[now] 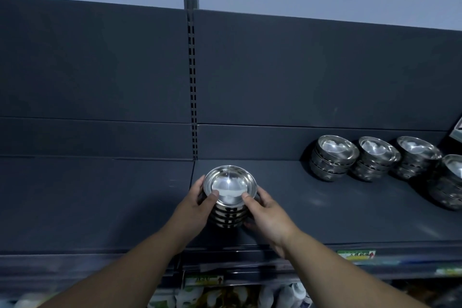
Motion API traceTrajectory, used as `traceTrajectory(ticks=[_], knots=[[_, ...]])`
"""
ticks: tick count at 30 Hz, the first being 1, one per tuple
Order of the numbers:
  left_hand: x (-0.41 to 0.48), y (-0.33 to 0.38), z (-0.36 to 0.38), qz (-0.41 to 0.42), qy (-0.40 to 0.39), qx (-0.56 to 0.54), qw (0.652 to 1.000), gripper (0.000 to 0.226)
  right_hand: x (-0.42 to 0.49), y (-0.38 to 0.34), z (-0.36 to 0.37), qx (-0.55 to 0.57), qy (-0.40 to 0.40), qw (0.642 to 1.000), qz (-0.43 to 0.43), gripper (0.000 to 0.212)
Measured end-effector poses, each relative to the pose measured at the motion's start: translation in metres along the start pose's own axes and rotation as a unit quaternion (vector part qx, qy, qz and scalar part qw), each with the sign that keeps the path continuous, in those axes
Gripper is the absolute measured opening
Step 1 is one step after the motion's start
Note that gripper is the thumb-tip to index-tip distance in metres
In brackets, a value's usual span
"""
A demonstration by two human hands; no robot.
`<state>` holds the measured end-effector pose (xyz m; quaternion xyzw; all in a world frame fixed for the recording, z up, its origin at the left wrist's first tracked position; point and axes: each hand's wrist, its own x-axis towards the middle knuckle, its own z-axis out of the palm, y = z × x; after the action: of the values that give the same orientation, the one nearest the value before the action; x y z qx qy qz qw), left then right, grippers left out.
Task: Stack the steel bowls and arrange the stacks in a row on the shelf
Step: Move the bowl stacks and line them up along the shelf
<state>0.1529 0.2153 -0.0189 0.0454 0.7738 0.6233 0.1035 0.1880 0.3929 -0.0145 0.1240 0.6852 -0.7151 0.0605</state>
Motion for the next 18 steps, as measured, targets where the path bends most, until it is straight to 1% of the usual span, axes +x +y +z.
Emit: traceTrajectory(ticks=[3,6,8,10,12,14,16,18], knots=[[0.002,0.000,-0.001,-0.003,-0.005,-0.009,1.000,0.054,-0.002,-0.004,0.001,-0.018,0.002,1.000,0.003,0.045],[0.002,-0.001,-0.003,-0.016,-0.001,-0.015,1.000,0.064,-0.007,-0.012,-0.001,-0.084,0.009,0.996,-0.007,0.044],[-0.001,0.002,-0.003,-0.018,0.008,-0.003,1.000,0.068,-0.010,-0.014,-0.006,-0.140,0.028,0.990,-0.017,0.055],[-0.005,0.008,-0.002,-0.007,0.041,0.048,0.998,0.070,-0.012,-0.013,-0.013,-0.201,0.054,0.978,-0.019,0.063],[-0.012,0.018,0.001,0.025,0.080,0.130,0.988,0.069,-0.014,-0.010,-0.024,-0.254,0.070,0.964,-0.024,0.064],[-0.018,0.031,0.008,0.082,0.099,0.199,0.971,0.062,-0.020,-0.008,-0.039,-0.302,0.078,0.950,-0.028,0.061],[-0.022,0.042,0.021,0.136,0.095,0.259,0.952,0.058,-0.029,-0.006,-0.058,-0.362,0.087,0.927,-0.037,0.058],[-0.024,0.052,0.040,0.184,0.085,0.311,0.929,0.064,-0.039,-0.004,-0.083,-0.419,0.097,0.902,-0.046,0.055]])
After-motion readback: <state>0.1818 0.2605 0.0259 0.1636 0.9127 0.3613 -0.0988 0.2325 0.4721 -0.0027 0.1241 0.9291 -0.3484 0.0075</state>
